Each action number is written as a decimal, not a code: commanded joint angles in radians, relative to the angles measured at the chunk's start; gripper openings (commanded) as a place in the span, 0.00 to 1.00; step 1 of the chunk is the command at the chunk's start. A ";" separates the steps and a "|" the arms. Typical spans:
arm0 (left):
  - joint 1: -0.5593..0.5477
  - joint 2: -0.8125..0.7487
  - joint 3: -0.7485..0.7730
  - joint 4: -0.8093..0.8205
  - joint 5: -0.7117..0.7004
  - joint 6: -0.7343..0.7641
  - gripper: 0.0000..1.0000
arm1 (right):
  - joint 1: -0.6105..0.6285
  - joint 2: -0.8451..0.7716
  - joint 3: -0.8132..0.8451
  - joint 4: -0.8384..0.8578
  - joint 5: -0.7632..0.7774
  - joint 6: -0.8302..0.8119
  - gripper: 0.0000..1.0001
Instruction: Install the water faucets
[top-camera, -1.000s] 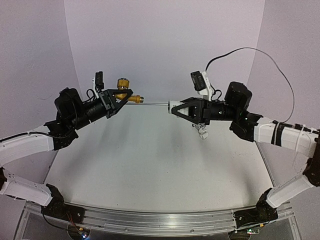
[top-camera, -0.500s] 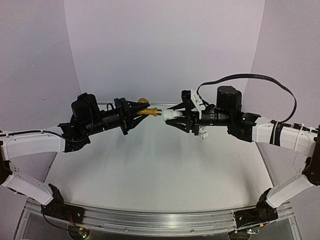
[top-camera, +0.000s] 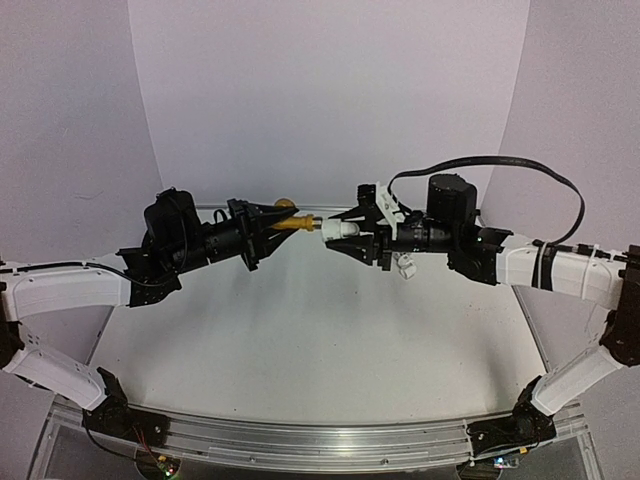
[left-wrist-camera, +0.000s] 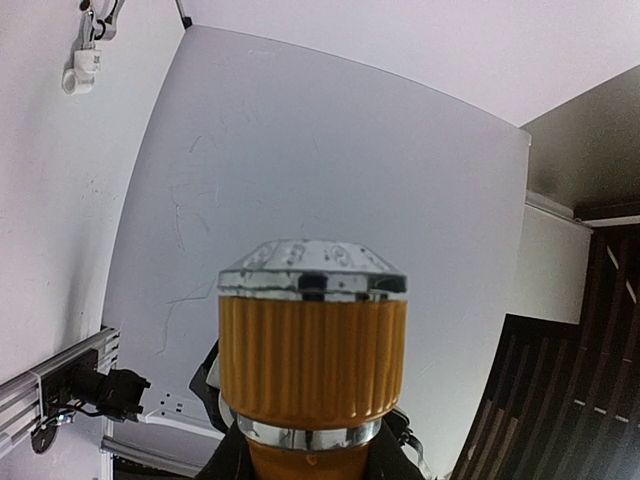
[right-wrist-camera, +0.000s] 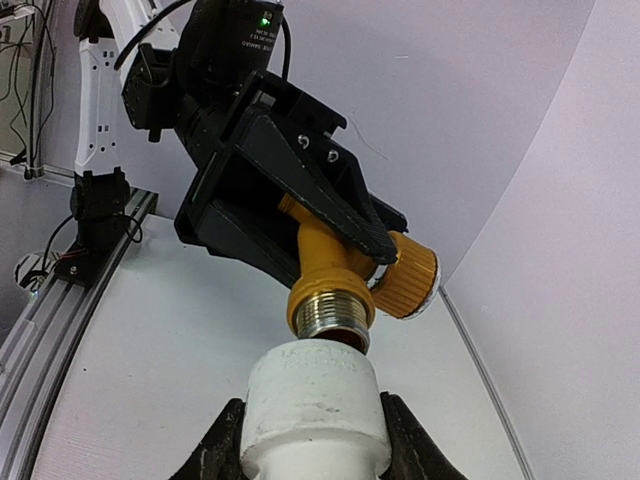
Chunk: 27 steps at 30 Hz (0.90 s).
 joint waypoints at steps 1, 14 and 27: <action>-0.013 -0.014 0.003 0.068 -0.005 0.000 0.00 | 0.018 0.013 0.051 0.117 -0.017 0.054 0.00; -0.027 -0.004 0.024 0.069 0.013 0.070 0.00 | 0.018 0.059 0.095 0.170 -0.045 0.168 0.00; -0.057 -0.006 0.082 0.069 0.059 0.289 0.00 | 0.018 0.121 0.184 0.135 -0.128 0.336 0.00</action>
